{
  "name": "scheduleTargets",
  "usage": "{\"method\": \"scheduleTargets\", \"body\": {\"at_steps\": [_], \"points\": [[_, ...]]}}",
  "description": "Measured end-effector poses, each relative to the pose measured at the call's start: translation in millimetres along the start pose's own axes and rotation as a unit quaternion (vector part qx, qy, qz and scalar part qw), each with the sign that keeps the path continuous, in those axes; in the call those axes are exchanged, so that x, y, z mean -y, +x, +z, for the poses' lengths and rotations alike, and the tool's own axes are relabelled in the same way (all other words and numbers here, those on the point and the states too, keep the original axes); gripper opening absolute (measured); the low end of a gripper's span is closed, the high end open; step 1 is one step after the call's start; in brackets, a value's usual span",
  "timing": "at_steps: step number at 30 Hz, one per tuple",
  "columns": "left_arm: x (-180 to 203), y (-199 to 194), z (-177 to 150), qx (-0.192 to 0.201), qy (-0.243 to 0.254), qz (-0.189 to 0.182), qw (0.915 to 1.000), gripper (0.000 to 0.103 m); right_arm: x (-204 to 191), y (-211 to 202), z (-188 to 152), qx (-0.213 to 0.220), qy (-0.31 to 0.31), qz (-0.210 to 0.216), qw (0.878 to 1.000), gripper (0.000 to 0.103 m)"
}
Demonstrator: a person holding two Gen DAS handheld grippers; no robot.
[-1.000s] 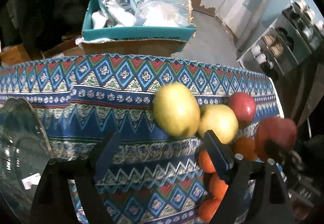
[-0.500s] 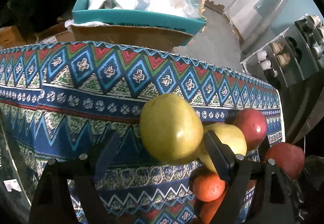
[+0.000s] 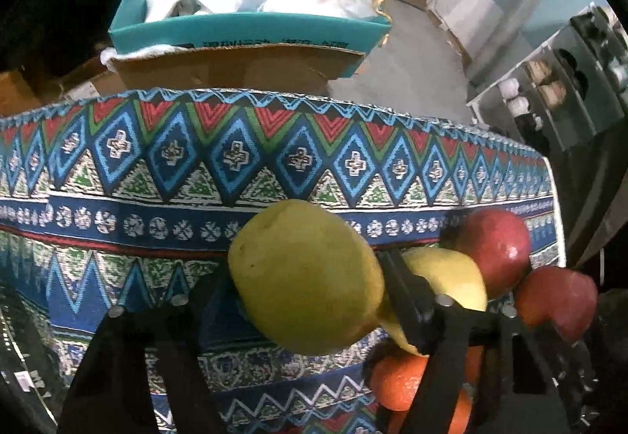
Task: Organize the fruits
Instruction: 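Carry the pear with the left tool and the apple with the right tool over the green bowl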
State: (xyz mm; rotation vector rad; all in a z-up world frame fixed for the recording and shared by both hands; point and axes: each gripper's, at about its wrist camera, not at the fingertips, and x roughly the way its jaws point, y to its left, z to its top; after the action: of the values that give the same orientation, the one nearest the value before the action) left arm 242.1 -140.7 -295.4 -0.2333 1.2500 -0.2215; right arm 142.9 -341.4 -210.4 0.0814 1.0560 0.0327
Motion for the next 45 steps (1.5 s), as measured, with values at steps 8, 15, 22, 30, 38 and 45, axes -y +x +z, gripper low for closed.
{"method": "scheduleTargets", "body": {"at_steps": [8,15,22,30,38,45], "points": [[4,-7,-8,0.008,0.039,0.008,0.9992,0.071,-5,0,1,0.002,-0.006,-0.002,1.0,0.077],[6,-22,-20,0.023,0.065,0.021,0.9974,0.071,-6,-5,2,0.008,-0.007,-0.004,1.0,0.077],[13,-53,-28,0.052,0.101,0.041,0.9926,0.071,-12,-16,3,0.022,-0.014,-0.007,1.0,0.077],[14,-94,-39,0.084,0.123,0.05,0.9876,0.071,-23,-31,6,0.037,-0.028,-0.007,0.999,0.077],[15,-139,-51,0.12,0.137,0.06,0.9814,0.071,-39,-52,7,0.059,-0.043,-0.001,0.997,0.077],[10,-176,-60,0.146,0.139,0.06,0.9777,0.071,-58,-72,9,0.078,-0.057,0.014,0.995,0.077]]}}
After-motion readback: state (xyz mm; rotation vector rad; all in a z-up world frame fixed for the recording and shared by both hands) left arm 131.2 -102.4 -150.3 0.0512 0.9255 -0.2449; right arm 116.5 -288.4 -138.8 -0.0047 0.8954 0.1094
